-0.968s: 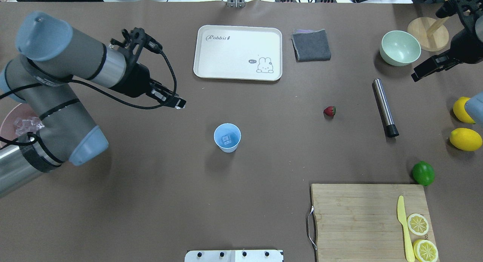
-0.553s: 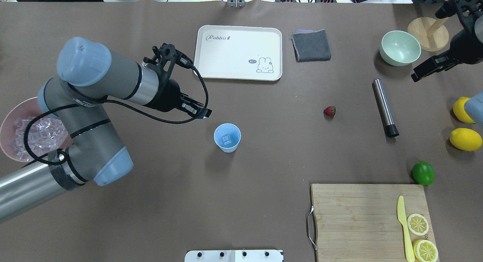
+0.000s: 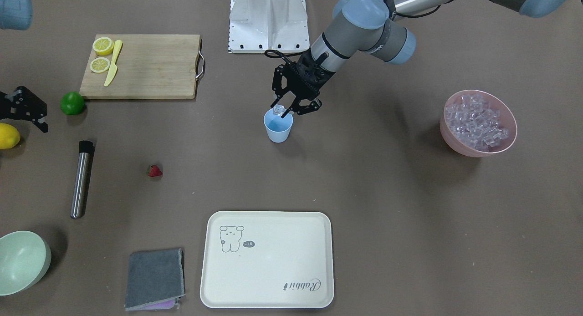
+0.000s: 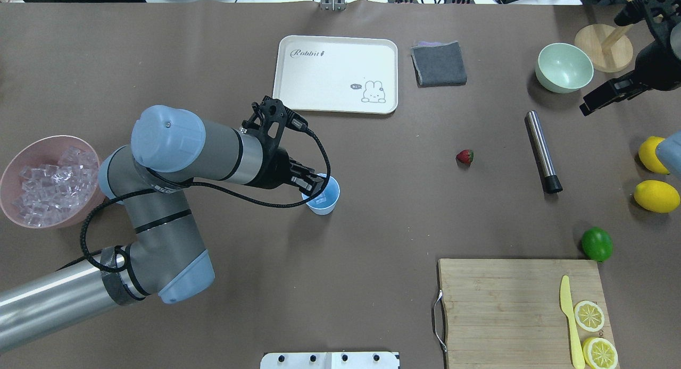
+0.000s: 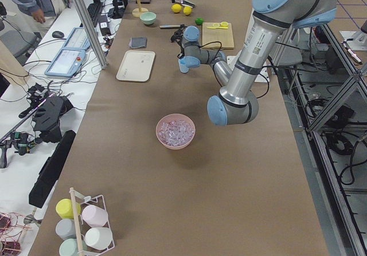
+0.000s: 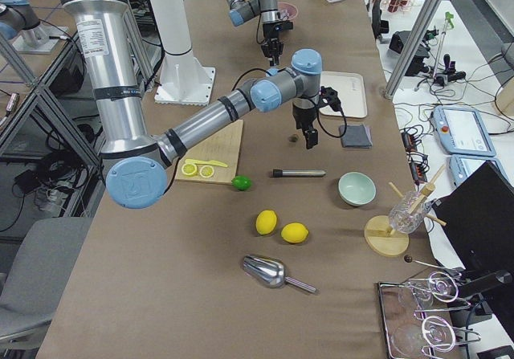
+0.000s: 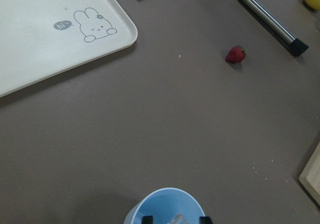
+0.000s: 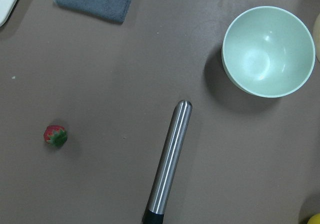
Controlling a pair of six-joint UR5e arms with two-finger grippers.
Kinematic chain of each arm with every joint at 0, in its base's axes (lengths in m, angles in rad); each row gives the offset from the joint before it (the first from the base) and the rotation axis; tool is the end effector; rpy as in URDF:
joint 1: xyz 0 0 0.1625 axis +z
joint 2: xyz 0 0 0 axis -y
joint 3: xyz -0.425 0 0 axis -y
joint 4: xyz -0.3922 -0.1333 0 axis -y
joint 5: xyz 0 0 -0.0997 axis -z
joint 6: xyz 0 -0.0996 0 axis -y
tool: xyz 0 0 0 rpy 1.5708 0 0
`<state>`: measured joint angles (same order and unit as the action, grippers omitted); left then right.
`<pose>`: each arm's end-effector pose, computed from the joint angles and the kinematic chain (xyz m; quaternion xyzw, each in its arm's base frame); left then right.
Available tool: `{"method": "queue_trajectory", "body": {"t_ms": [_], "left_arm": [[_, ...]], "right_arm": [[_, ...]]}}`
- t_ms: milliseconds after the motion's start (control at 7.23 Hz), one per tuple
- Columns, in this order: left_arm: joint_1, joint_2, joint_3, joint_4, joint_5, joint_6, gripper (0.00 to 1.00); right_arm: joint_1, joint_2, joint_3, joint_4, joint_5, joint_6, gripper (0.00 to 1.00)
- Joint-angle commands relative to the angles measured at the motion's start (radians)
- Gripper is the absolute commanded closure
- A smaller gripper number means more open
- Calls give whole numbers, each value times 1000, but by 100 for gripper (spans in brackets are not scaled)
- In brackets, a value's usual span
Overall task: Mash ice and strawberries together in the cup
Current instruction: 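Open the left gripper to drop the ice into the blue cup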
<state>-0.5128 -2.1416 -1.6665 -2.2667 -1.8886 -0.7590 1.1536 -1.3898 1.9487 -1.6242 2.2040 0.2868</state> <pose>0.5172 -0.4085 0.1997 0.2854 0.5659 0.2128 0.7436 -0.1489 -0.5194 0.3946 0.1191 -0.3649 -0.1376 0.9131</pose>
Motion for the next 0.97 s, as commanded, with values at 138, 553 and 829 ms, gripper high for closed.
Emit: {"method": "queue_trajectory", "body": {"t_ms": [138, 553, 829], "left_arm": [[20, 0, 44, -65, 20, 0, 100], [16, 8, 42, -102, 20, 3, 3], [-38, 8, 36, -100, 10, 12, 3]], "right_arm": [[0, -5, -1, 1, -1, 0, 0], [0, -6, -1, 1, -1, 0, 0], [0, -6, 1, 0, 2, 2, 0]]}}
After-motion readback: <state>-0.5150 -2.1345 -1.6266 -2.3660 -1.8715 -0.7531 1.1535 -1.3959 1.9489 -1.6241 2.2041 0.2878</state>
